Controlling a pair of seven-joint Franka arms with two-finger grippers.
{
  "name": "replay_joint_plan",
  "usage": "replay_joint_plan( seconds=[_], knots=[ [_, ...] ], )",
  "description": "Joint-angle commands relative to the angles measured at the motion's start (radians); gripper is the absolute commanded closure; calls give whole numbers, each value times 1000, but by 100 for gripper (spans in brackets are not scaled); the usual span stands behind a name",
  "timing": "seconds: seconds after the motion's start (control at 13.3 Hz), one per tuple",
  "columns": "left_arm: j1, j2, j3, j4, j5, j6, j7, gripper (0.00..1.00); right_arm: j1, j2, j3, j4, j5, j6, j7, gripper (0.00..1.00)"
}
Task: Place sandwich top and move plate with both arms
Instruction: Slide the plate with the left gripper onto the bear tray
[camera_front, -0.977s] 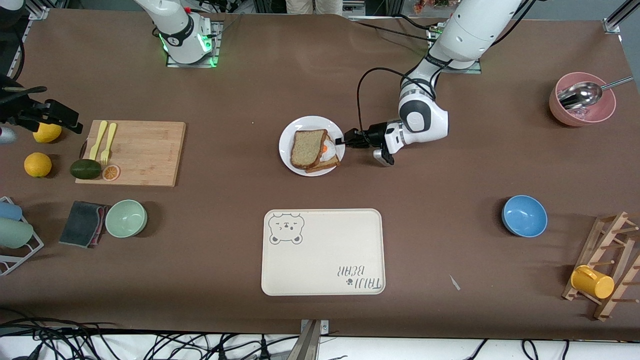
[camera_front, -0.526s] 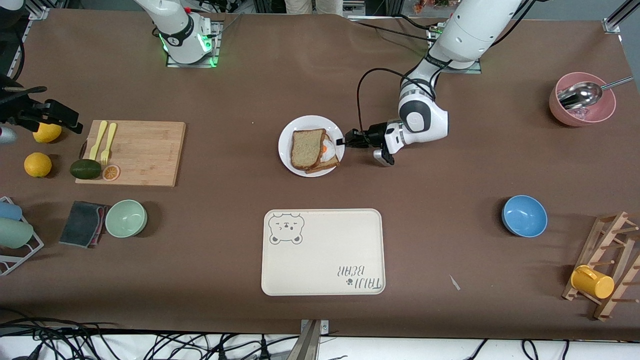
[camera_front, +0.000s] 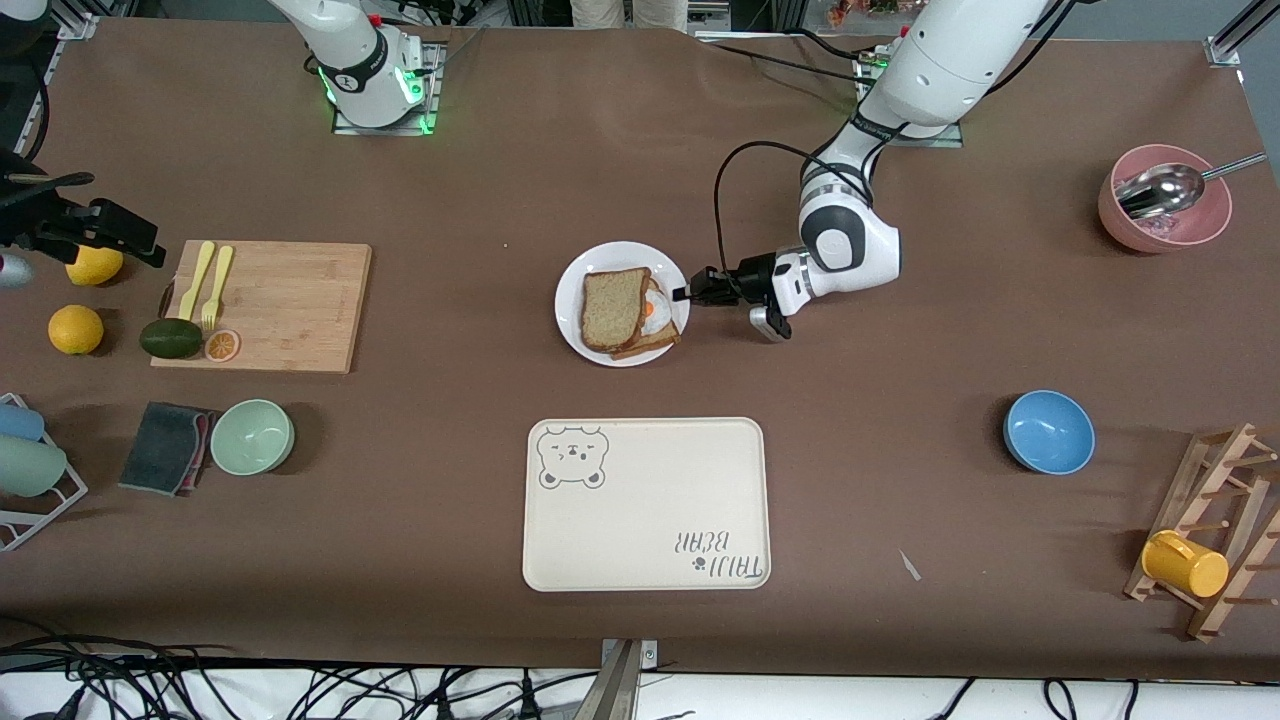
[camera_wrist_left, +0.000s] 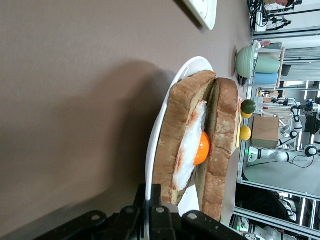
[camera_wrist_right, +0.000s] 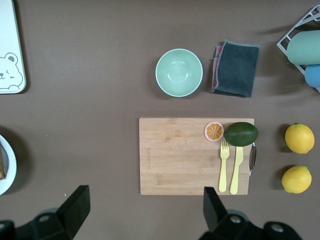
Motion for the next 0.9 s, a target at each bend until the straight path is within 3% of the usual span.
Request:
replay_joint_plan(
  seconds=[0.0, 0.38, 0.68, 0.83],
  knots=[
    [0, -10, 31, 34, -29, -2, 20, 100, -3, -22, 0, -12, 2, -10, -4, 0],
    [0, -10, 88, 96, -5, -2, -43, 100, -3, -22, 0, -12, 2, -10, -4, 0],
    [1, 18, 139, 214, 199, -2, -306, 100, -3, -22, 0, -12, 2, -10, -4, 0],
    [12, 39, 152, 262, 230, -3, -340, 100, -3, -22, 0, -12, 2, -10, -4, 0]
  ],
)
